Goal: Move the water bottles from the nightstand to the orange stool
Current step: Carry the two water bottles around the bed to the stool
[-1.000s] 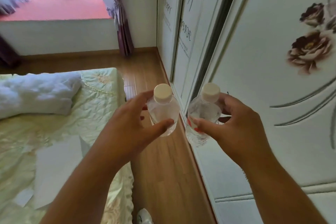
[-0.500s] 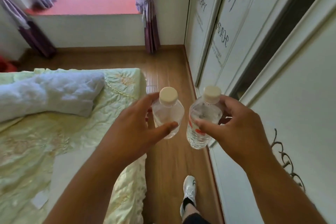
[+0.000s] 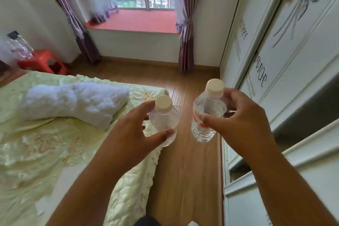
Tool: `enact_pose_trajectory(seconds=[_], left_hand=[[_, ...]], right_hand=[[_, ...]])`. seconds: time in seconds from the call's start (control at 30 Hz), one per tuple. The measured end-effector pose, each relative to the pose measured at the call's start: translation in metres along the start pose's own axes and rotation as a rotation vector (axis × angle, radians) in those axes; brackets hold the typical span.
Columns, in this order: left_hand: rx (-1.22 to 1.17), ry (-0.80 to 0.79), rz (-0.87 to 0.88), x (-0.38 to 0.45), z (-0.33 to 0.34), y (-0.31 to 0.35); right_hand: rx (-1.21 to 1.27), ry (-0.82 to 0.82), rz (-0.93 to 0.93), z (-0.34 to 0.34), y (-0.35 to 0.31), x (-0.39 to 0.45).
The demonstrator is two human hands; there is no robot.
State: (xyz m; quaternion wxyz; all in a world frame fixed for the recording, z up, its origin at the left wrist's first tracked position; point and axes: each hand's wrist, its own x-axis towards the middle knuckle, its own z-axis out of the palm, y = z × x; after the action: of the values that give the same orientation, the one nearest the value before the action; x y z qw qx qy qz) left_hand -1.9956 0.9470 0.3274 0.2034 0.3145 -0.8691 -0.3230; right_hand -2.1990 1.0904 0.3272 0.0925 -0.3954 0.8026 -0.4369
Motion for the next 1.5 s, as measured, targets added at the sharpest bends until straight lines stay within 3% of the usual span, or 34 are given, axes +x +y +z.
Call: enact_pose_trajectory(seconds=[0.2, 0.57, 0.9, 1.5], left_hand=[[0.014, 0.013, 0.032, 0.058, 0.014, 0.002], [-0.092, -0.198, 0.139, 0.211, 0.065, -0.011], [-0.121, -0.241, 0.237, 0.357, 0.053, -0.040], [-0.064, 0.041, -0.074, 0.427, -0.014, -0.147]], right_hand=[[0.020, -0.008, 0.037, -0.005, 0.021, 0.043], [-0.135, 0.104, 0.214, -0.008, 0.062, 0.135], [-0.166, 0.247, 0.228, 0.026, 0.048, 0.246], [0.016, -0.094, 0.022, 0.148, 0.019, 0.427]])
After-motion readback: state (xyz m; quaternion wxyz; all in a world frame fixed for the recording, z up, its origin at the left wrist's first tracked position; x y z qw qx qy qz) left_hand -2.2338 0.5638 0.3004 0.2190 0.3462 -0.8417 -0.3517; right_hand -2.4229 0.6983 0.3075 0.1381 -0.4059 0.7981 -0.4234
